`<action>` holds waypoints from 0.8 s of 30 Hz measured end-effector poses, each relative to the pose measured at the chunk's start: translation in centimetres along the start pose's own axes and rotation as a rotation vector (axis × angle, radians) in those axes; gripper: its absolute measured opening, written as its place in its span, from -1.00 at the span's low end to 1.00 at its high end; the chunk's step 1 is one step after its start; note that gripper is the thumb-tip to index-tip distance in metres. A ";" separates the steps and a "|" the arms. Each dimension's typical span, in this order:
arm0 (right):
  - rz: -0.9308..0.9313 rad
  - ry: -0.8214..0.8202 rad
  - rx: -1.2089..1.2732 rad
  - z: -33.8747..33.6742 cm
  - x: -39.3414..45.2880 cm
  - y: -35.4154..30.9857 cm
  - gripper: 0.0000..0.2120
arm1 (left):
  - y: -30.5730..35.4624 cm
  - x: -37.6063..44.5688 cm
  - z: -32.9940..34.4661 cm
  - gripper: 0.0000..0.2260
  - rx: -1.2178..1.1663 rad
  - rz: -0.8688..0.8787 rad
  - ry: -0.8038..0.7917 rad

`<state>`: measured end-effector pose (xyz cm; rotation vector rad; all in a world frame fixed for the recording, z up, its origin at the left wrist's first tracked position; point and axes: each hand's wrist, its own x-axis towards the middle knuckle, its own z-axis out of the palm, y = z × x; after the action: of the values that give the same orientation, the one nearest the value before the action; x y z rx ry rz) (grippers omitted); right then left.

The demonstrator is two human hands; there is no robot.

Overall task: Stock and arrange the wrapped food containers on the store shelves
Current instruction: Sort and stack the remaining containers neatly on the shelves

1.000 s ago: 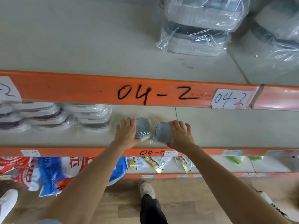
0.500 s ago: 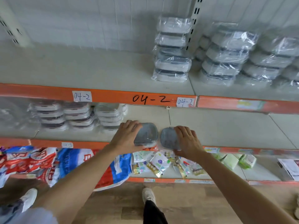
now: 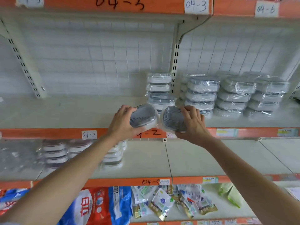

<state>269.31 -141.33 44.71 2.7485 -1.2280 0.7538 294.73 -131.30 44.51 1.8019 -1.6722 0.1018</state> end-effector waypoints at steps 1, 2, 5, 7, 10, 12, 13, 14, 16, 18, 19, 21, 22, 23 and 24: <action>0.007 0.008 0.007 -0.3 1.3 0.1 -0.10 | -0.1 1.2 -0.4 -0.28 -0.034 -0.034 -0.010; 0.008 0.015 0.014 -0.6 2.6 0.3 -0.09 | -0.2 2.3 -0.7 -0.30 -0.061 -0.059 -0.010; 0.007 0.009 0.063 -1.3 7.1 0.9 -0.07 | -0.9 5.5 -1.4 -0.35 -0.116 -0.115 0.071; 0.017 -0.029 0.130 -1.7 10.2 1.2 -0.08 | -1.6 7.8 -2.0 -0.35 -0.156 -0.161 0.122; -0.007 -0.114 0.188 -1.7 14.9 1.8 -0.17 | -2.9 10.9 -2.6 -0.35 -0.171 -0.186 0.137; -0.054 -0.182 0.158 -1.3 17.8 2.4 -0.23 | -3.8 13.0 -2.8 -0.39 -0.175 -0.204 0.177; -0.070 -0.209 0.148 -1.0 18.9 2.6 -0.25 | -4.1 14.0 -2.9 -0.42 -0.187 -0.226 0.198; -0.088 -0.239 0.142 -0.5 19.8 2.8 -0.27 | -4.4 15.1 -3.1 -0.45 -0.205 -0.248 0.200; -0.144 -0.347 0.085 0.9 20.9 3.2 -0.29 | -4.4 17.0 -3.3 -0.45 -0.228 -0.249 0.135; -0.204 -0.482 0.010 2.1 21.5 3.5 -0.28 | -3.8 18.3 -3.0 -0.43 -0.204 -0.179 0.039; -0.226 -0.516 0.011 2.1 21.9 3.7 -0.28 | -3.3 18.8 -2.7 -0.43 -0.180 -0.134 0.003; -0.232 -0.529 0.060 1.3 22.8 4.4 -0.26 | -2.4 19.6 -2.1 -0.39 -0.137 -0.069 -0.045; -0.184 -0.529 0.119 0.6 23.0 4.7 -0.22 | -2.0 20.0 -1.9 -0.37 -0.114 -0.042 -0.071; -0.121 -0.525 0.192 -0.2 23.0 5.1 -0.17 | -1.6 20.4 -1.8 -0.36 -0.081 -0.011 -0.099; -0.071 -0.513 0.256 -0.8 23.0 5.5 -0.13 | -1.1 20.8 -1.6 -0.35 -0.044 0.023 -0.126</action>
<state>278.09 -160.81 54.80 3.3123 -1.1521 0.2079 300.04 -148.43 55.29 1.7893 -1.7687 -0.0387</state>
